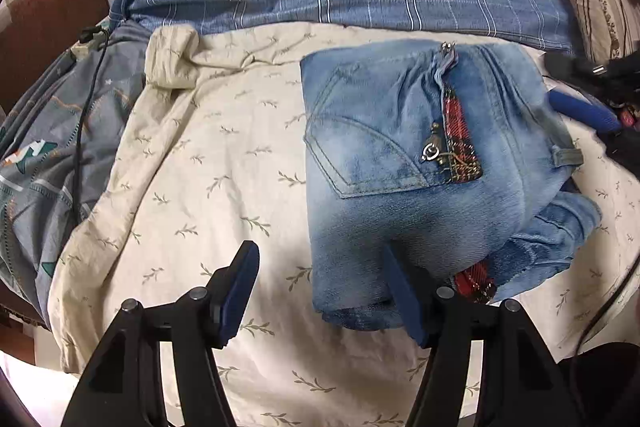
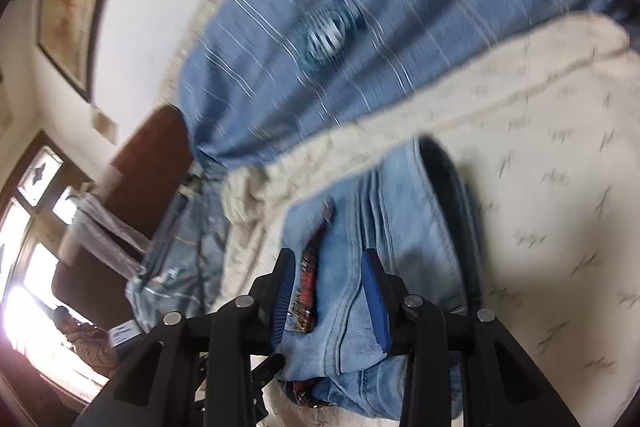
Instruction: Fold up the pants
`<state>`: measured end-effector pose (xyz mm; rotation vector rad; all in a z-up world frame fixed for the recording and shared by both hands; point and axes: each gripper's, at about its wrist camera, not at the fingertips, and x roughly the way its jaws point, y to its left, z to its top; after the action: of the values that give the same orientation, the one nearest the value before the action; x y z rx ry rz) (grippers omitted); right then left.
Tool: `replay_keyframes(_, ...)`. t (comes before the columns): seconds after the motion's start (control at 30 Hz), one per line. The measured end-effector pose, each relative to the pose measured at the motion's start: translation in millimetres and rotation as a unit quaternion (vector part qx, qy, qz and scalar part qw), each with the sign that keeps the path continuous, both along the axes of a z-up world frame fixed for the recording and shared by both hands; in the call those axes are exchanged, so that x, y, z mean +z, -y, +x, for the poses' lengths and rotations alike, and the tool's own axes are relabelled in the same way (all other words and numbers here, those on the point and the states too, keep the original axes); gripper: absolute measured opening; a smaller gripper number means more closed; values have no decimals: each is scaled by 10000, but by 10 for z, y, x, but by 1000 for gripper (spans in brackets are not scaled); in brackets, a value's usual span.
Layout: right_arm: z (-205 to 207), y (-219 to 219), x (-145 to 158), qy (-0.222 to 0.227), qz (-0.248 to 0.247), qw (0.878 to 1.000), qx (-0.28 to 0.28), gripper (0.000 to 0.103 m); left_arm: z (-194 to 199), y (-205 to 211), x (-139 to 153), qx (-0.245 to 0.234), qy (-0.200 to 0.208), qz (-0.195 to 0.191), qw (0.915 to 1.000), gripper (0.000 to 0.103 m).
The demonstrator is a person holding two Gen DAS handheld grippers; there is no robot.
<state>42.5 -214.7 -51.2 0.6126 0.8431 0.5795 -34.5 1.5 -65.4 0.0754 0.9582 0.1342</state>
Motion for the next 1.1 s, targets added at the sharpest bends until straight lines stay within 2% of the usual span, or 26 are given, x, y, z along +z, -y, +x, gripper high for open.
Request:
replay_keyframes(0.13,152,-237,-389,-835,-439,9955,53,37,33,60,-64,-66,-81,210,9997,65)
replay_keyframes(0.2,177,-244,-513,-987,-539,9936,32,36,32,70,-75,-121,-171,215,9996,65)
replay_keyframes(0.37,134,-116,-567,-1015,-170,9946,99,36,-25,45,-25,-112,-298,166,9994,66)
replay_keyframes(0.43,74,-47,-520,-899,-80,9959,100,36,-84,48,45,-75,-228,148,9996,66)
replay_keyframes(0.5,-21,-22,-420,-606,-227,9978,122,36,-153,25,118,-43,-148,119,9998,67)
replay_keyframes(0.57,-96,-51,-315,-329,-422,9985,152,37,-180,-44,153,117,-145,99,9998,73)
replay_keyframes(0.63,-178,-68,-212,-110,-493,9984,235,37,-209,-107,170,253,-109,30,9996,73)
replay_keyframes(0.73,-349,-92,-97,257,-696,9968,306,37,-225,-97,152,325,-58,247,9991,73)
replay_keyframes(0.83,-459,-125,-67,440,-929,9940,364,37,-187,-57,58,293,-220,295,9989,73)
replay_keyframes(0.9,-475,-142,-144,270,-1086,9928,422,37,-156,-13,-32,303,-355,318,9984,73)
replay_keyframes(1.0,-426,-184,-389,-333,-1398,9883,503,36,-137,70,-113,248,-412,401,9980,73)
replay_keyframes(1.1,-418,-218,-441,-348,-1530,9860,563,37,-123,126,-132,171,-428,469,9978,73)
